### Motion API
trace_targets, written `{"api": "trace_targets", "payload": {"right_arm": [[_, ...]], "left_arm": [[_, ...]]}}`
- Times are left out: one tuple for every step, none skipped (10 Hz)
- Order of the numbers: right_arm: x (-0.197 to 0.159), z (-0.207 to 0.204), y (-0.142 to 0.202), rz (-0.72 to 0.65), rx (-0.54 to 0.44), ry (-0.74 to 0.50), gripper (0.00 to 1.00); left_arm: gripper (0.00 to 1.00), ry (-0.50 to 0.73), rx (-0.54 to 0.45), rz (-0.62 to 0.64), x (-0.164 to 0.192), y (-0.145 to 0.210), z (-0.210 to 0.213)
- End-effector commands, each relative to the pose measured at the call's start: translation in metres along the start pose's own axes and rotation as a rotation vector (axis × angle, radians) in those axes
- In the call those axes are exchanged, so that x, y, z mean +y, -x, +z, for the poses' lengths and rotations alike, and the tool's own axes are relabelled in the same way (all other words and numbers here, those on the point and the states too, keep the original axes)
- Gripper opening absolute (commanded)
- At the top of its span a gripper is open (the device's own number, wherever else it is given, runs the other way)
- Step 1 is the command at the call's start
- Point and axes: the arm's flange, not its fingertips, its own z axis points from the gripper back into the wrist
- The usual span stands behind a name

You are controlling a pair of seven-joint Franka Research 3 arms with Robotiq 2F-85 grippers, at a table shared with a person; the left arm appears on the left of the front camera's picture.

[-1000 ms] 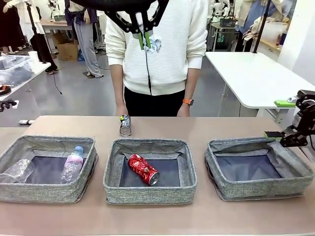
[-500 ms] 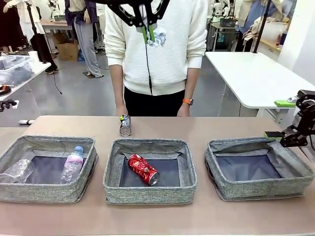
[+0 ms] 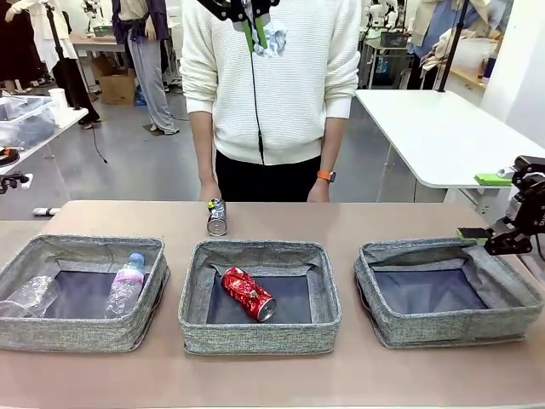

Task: Sort the waste into the appropriate baskets.
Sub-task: Pick up the waste item pointed out by the person.

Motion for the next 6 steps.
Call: {"api": "trace_targets", "payload": {"right_arm": [[0.0022,-0.0011,-0.0002,0.009,0.002,-0.015,1.0],[0.0022,-0.0011,-0.0002,0.009,0.002,-0.015,1.0],[0.0022,-0.0011,-0.0002,0.009,0.002,-0.015,1.0],[0.0022,-0.0011,-0.0002,0.009,0.002,-0.015,1.0],[0.0022,-0.0011,-0.0002,0.009,0.002,-0.015,1.0],[0.0022,-0.0011,-0.0002,0.009,0.002,-0.015,1.0]], "left_arm": [[0.08,-0.005,0.012,-0.004,-0.0015,0.0006,-0.0042],[0.08,-0.005,0.012,-0.004,-0.0015,0.0006,-0.0042],[0.08,-0.005,0.012,-0.004,-0.0015,0.0006,-0.0042],[0.08,-0.005,0.012,-0.004,-0.0015,0.0006,-0.0042],[0.08,-0.005,0.012,-0.004,-0.0015,0.0006,-0.0042],[0.08,-0.005,0.012,-0.004,-0.0015,0.0006,-0.0042]]}}
